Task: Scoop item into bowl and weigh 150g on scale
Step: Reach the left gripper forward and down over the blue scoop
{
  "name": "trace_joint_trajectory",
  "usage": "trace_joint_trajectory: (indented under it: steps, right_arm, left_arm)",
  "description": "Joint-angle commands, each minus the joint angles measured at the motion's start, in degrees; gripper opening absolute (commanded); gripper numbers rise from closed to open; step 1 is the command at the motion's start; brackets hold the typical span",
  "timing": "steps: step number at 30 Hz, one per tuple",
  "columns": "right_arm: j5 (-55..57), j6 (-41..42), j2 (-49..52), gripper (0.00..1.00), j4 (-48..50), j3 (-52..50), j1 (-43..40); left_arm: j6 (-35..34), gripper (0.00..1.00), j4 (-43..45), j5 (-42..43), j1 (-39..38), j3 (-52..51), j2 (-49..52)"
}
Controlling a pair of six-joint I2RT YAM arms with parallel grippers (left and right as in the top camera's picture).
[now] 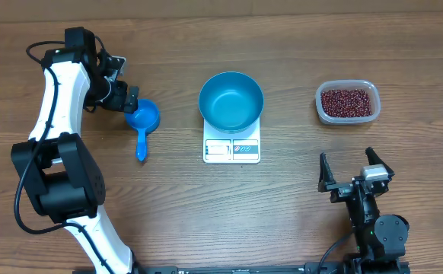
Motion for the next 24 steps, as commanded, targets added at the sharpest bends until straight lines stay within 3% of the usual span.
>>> trace_joint_trajectory:
  steps: [1,24]
  right_arm:
    - [0.1,0.0,-0.5,1.0,0.1,-0.6,0.3]
    - [0.1,0.0,-0.5,1.0,0.1,-0.6,0.3]
  left_arm:
    - [1.3,1.0,0.5,0.0,0.3,1.6,0.5]
    - [2.6,1.0,2.6,0.0,0.3,-0.9,0.5]
